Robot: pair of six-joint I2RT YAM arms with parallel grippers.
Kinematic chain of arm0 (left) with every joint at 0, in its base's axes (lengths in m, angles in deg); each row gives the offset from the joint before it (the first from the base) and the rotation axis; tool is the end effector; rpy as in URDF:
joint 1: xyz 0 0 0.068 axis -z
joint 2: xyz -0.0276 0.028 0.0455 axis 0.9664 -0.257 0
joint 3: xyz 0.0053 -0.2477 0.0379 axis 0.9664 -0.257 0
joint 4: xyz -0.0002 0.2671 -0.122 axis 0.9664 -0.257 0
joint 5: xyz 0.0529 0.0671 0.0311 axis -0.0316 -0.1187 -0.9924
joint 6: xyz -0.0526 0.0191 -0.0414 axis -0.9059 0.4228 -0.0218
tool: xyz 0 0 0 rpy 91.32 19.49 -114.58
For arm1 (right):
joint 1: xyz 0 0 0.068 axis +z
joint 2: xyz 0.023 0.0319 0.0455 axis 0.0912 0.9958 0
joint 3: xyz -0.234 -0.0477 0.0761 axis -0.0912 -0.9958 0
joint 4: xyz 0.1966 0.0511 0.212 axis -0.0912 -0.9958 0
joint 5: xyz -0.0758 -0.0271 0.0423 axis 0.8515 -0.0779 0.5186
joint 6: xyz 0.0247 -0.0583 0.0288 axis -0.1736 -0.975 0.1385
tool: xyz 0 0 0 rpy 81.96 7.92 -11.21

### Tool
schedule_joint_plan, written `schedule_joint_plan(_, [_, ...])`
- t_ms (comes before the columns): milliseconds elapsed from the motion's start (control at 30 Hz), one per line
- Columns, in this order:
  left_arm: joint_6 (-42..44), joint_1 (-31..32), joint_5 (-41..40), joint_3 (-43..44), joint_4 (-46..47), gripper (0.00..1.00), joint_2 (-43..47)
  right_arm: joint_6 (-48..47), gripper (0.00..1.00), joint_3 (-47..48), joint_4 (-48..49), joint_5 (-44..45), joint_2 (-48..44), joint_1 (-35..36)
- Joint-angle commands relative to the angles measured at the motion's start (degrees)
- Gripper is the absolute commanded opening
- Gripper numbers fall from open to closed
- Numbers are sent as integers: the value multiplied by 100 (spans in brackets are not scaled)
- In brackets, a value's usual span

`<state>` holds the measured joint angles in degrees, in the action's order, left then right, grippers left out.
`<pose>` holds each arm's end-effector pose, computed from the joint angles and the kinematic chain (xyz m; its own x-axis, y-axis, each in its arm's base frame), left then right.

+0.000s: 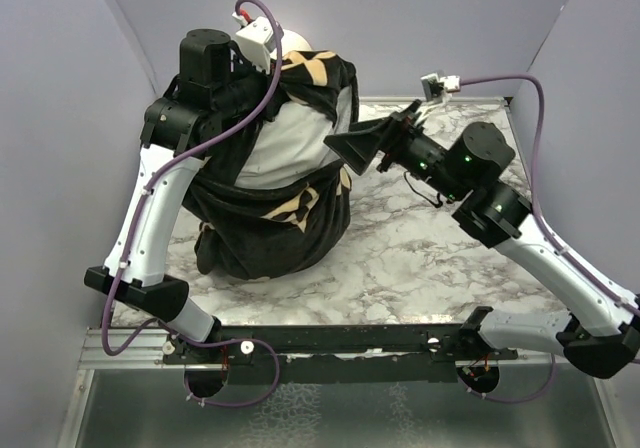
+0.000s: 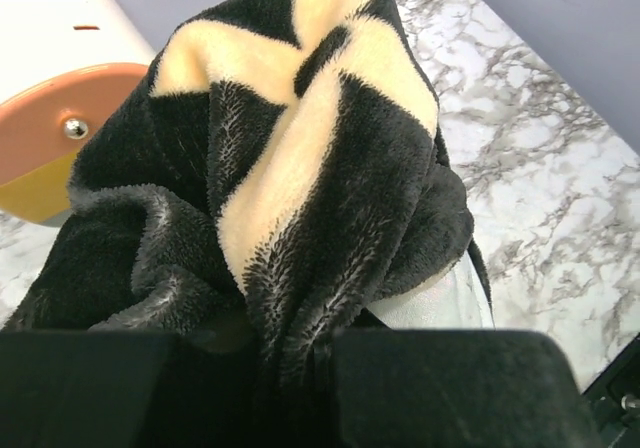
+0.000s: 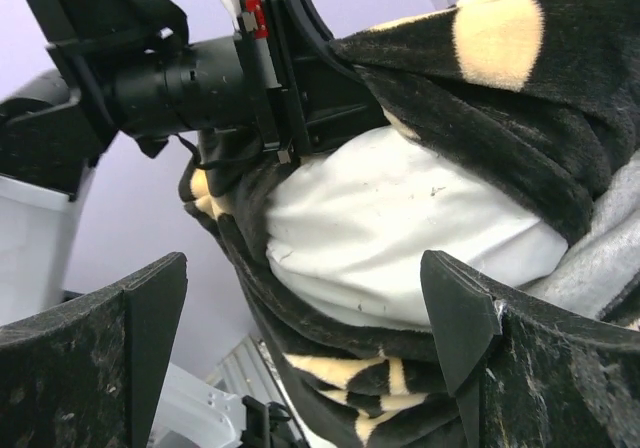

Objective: Remove the pillowcase from the pillow

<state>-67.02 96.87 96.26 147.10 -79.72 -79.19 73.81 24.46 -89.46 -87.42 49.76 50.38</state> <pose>0.3137 -0.1424 0.5062 -0.3363 0.0720 -0.9390 0.5853 0.7971 -0.1485 0.2233 0.2337 0.4619 -0.3766 0.4137 -0.8288 -0.6948 0.4656 0.5481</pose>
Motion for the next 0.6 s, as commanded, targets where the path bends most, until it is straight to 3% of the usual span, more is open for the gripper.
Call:
schedule_joint_plan(0, [-397,4,473,49,-134,0,-121,380,100,-248,-309,736,-229,172])
schedule_joint_plan(300, [-298,9,697,196,-294,0,-91,486,100,540,-457,1506,1212,254])
schedule_joint_plan(400, [-219,6,818,147,-368,0,-28,739,100,318,177,2198,1399,247])
schedule_joint_plan(567, [-198,4,1235,88,-536,0,3,1016,100,572,930,2097,1876,249])
